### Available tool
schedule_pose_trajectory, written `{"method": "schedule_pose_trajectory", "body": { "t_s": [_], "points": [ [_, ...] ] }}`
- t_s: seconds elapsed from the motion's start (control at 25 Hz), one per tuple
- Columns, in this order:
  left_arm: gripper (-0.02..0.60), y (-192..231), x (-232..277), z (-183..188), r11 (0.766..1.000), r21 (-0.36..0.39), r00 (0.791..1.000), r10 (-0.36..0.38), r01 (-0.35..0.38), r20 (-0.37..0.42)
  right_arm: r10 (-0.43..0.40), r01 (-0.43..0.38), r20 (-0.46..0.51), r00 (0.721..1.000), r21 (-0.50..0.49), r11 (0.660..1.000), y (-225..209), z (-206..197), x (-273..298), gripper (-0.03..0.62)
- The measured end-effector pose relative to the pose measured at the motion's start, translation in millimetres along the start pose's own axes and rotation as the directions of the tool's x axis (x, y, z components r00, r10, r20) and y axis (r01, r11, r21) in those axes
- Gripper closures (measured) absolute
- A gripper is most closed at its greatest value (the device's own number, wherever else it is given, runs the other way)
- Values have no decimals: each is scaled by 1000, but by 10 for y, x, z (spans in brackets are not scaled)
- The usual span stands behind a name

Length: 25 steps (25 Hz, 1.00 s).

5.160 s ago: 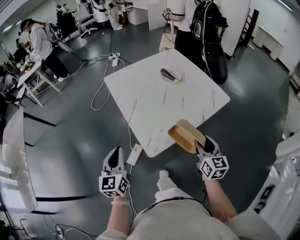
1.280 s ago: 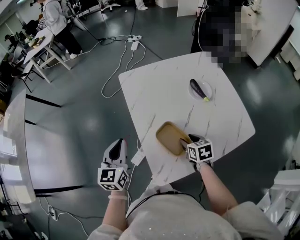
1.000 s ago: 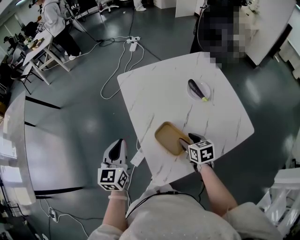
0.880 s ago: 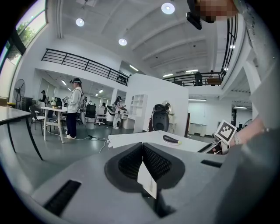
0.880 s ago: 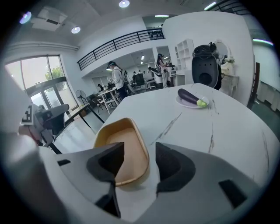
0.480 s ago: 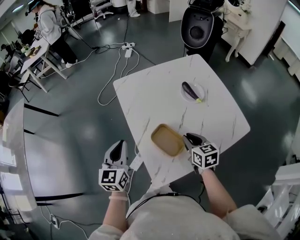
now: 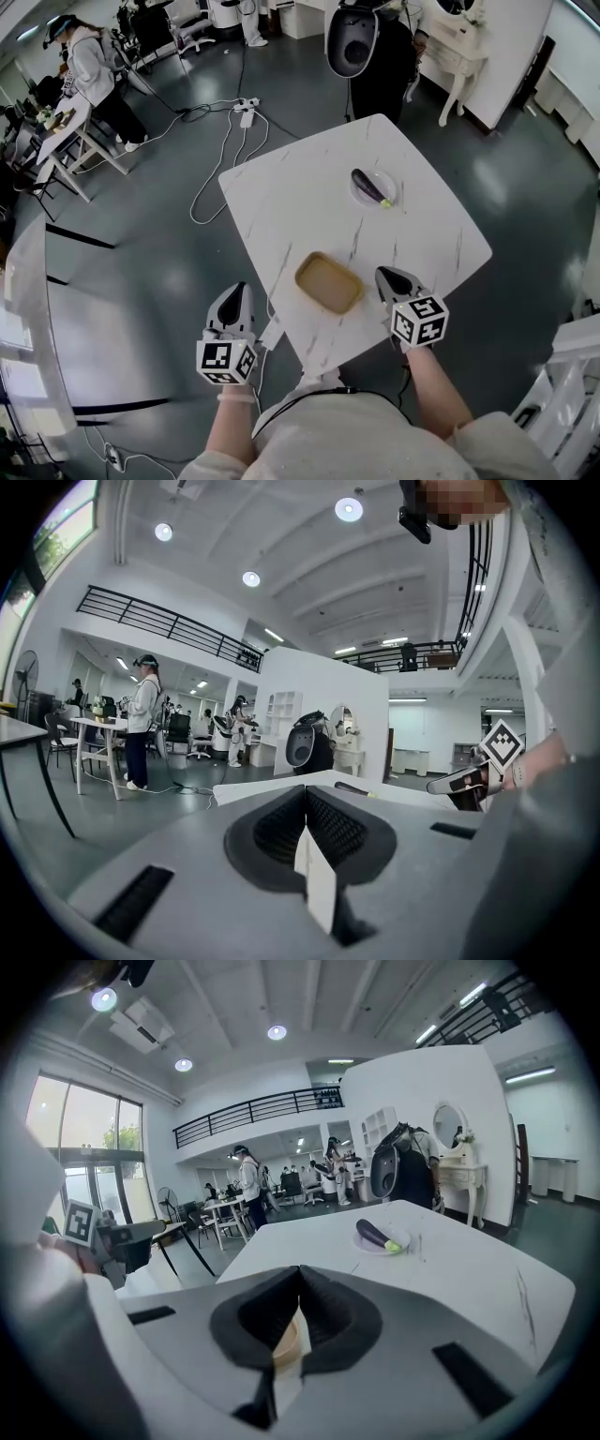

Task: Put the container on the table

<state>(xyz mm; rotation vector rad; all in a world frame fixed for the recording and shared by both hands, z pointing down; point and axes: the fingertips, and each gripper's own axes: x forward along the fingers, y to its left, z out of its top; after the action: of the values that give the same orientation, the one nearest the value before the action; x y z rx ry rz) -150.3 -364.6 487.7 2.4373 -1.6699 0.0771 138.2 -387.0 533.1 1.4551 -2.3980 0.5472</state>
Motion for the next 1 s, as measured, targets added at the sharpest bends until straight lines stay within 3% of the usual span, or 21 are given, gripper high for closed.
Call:
{"method": "schedule_pose_trajectory", "body": {
  "t_s": [1.0],
  "points": [
    [577, -67, 82, 446, 998, 65, 993, -21, 14, 115, -62, 82, 268, 961, -65, 995, -141, 629, -488, 588]
  ]
}}
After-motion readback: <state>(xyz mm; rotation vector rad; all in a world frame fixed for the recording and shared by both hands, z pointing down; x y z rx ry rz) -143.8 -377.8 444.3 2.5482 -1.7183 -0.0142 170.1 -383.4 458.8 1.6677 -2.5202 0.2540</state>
